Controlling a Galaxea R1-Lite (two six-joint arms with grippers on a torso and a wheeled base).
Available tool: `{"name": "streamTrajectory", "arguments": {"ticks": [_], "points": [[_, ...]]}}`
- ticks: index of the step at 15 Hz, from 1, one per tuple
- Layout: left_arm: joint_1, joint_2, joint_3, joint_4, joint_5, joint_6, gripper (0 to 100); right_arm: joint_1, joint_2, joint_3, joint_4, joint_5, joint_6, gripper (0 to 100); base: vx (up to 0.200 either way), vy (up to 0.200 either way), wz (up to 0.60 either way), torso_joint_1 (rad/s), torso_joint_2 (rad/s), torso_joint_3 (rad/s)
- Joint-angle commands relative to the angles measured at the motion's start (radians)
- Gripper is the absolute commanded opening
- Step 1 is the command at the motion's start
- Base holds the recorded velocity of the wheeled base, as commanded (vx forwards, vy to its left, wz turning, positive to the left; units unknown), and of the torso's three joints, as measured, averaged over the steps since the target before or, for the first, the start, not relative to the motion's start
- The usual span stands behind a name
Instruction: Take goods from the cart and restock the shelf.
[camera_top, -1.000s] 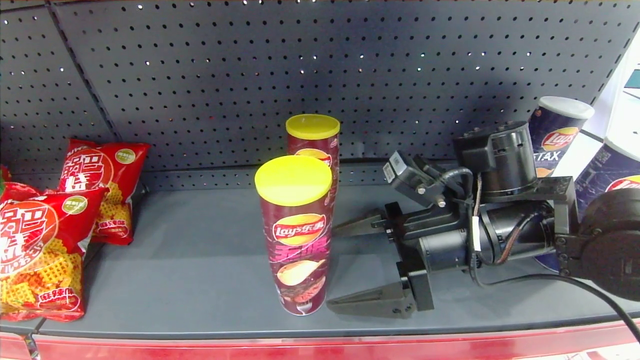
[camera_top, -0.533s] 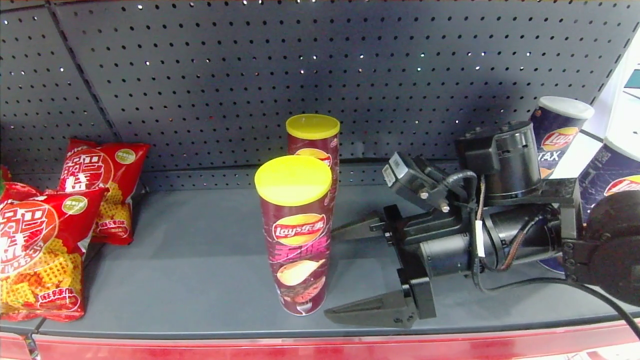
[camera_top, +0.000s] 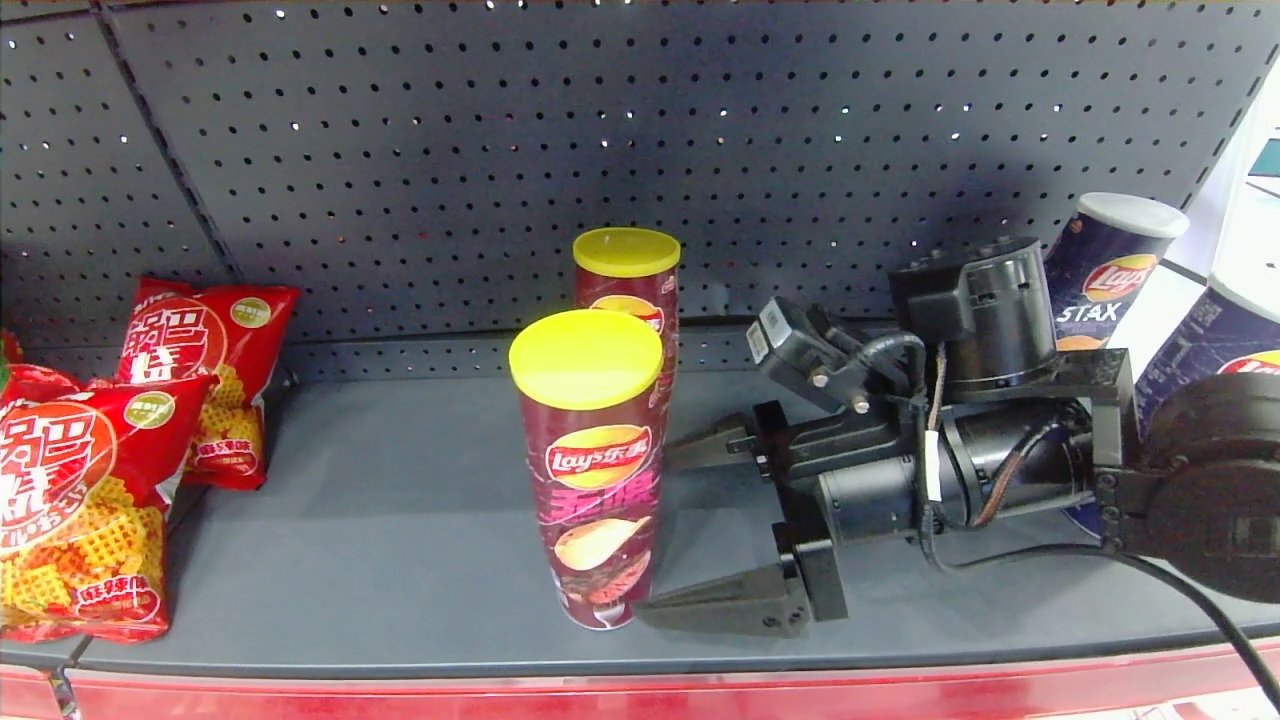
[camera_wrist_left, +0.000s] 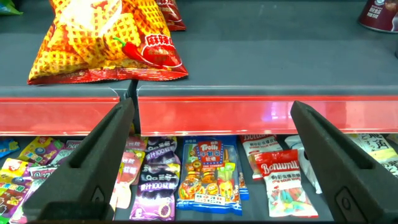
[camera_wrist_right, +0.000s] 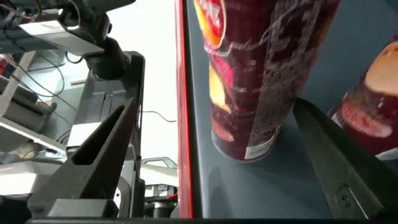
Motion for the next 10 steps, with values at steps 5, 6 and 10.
{"name": "streamTrajectory", "arguments": {"ticks": [5,6,10], "points": [[0.000,0.002,0.000,0.000,0.000,0.000,100,0.003,0.023,-0.021,0.000,0.001,0.000,100,0.000,0.000,0.00,0.000,0.00,0.000],[0.000,0.002,0.000,0.000,0.000,0.000,100,0.008,0.023,-0.023,0.000,0.001,0.000,100,0.000,0.000,0.00,0.000,0.00,0.000],[0.000,0.002,0.000,0.000,0.000,0.000,100,0.032,0.019,-0.020,0.003,-0.001,0.001,100,0.000,0.000,0.00,0.000,0.00,0.000]]}}
